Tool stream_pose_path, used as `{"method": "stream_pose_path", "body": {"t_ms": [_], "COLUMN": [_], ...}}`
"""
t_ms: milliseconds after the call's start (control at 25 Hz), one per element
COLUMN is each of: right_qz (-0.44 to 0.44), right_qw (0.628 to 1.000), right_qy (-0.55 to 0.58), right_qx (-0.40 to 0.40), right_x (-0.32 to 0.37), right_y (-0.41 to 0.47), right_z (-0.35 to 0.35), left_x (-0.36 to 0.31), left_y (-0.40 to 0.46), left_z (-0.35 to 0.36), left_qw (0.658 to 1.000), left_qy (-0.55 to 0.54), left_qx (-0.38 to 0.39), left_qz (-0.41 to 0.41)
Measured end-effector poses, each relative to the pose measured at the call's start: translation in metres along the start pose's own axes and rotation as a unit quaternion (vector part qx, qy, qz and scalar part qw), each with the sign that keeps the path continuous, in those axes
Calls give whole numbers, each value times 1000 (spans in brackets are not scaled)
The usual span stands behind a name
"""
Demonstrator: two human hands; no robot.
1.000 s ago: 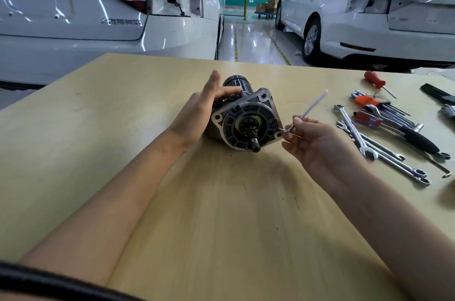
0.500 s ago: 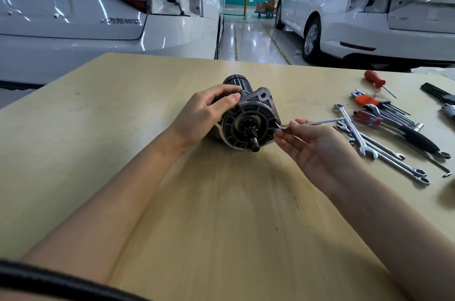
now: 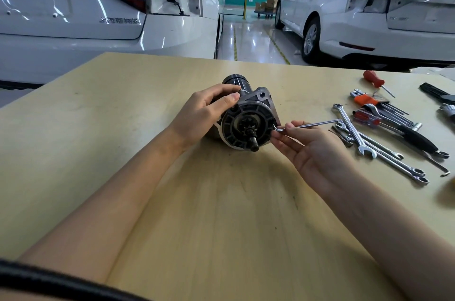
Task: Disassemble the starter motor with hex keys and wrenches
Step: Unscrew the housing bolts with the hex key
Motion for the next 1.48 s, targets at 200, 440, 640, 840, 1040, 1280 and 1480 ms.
{"method": "stream_pose_path", "body": {"t_ms": [200,440,640,840,1040,1280,1480], "right_qz": [-34,-282,-464,-466,-479,-218,-100], "right_qw": [999,887,655,580,623,916,974], "right_qy": [-14,-366,-589,-660,-617,-337,-197], "right_qx": [5,11,89,101,48,-6,41], "right_x": [6,46,38,33,52,60,36], "right_y": [-3,-16,-41,-42,-50,-12,-6], "right_z": [1,24,65,73,69,13,15], "left_x": [1,9,14,17,16,19,18], "left_y": [1,5,5,5,7,4,6], "left_z": [0,0,-3,0,-2,0,-1], "left_qw": [1000,999,986,989,992,991,994], "left_qy": [5,-44,-148,-125,-106,-105,-86], "left_qx": [1,13,30,36,23,20,11], "left_qz": [-1,-27,-65,-68,-68,-76,-66]}}
Point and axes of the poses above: each hand's wrist, its own y-axis towards the middle knuckle, its own z-axis out of the palm, x = y × z, the point moved 9 cm from there along y, towards the middle knuckle, and after that the axes turned 6 degrees about x, right-handed, at the moved point
